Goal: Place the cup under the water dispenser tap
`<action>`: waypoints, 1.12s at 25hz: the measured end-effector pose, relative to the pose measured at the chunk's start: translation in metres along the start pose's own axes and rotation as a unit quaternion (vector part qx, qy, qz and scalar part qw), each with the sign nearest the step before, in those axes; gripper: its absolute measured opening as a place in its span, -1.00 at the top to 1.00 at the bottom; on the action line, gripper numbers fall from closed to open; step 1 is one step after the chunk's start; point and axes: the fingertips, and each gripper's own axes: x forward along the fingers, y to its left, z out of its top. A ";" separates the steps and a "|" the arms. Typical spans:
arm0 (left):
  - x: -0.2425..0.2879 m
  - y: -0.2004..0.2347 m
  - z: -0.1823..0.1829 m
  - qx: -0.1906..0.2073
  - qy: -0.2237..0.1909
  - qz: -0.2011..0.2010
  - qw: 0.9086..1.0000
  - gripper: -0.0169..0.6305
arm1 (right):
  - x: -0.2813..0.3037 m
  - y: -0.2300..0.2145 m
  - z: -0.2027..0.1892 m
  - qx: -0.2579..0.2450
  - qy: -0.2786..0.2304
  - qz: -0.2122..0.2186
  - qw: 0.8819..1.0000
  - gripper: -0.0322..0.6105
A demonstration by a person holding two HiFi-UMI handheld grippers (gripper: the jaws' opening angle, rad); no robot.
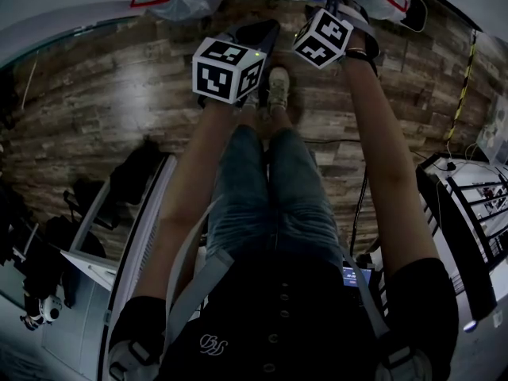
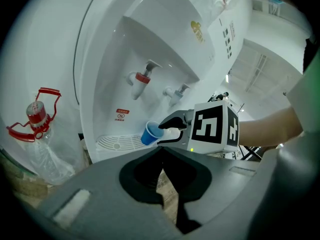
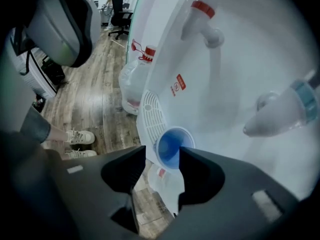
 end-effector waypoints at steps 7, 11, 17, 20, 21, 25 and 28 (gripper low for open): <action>-0.009 -0.017 0.016 0.019 -0.002 -0.005 1.000 0.94 | -0.037 -0.001 0.009 0.039 -0.053 -0.017 0.998 0.31; -0.020 -0.028 0.031 0.017 -0.011 -0.005 1.000 0.94 | -0.064 -0.003 0.014 0.096 -0.086 -0.019 0.991 0.43; -0.036 -0.044 0.040 0.018 -0.011 -0.012 1.000 0.94 | -0.101 -0.009 0.022 0.163 -0.116 -0.013 0.980 0.47; -0.042 -0.057 0.044 0.024 -0.003 -0.022 0.999 0.94 | -0.123 -0.014 0.027 0.198 -0.129 -0.008 0.972 0.47; -0.045 -0.062 0.047 0.025 -0.002 -0.026 0.999 0.94 | -0.132 -0.017 0.028 0.210 -0.134 -0.008 0.969 0.47; -0.055 -0.084 0.061 0.044 -0.003 -0.043 0.998 0.94 | -0.167 -0.025 0.030 0.247 -0.151 -0.015 0.957 0.60; -0.066 -0.104 0.072 0.078 -0.001 -0.054 0.995 0.94 | -0.195 -0.026 0.037 0.260 -0.167 -0.013 0.951 0.64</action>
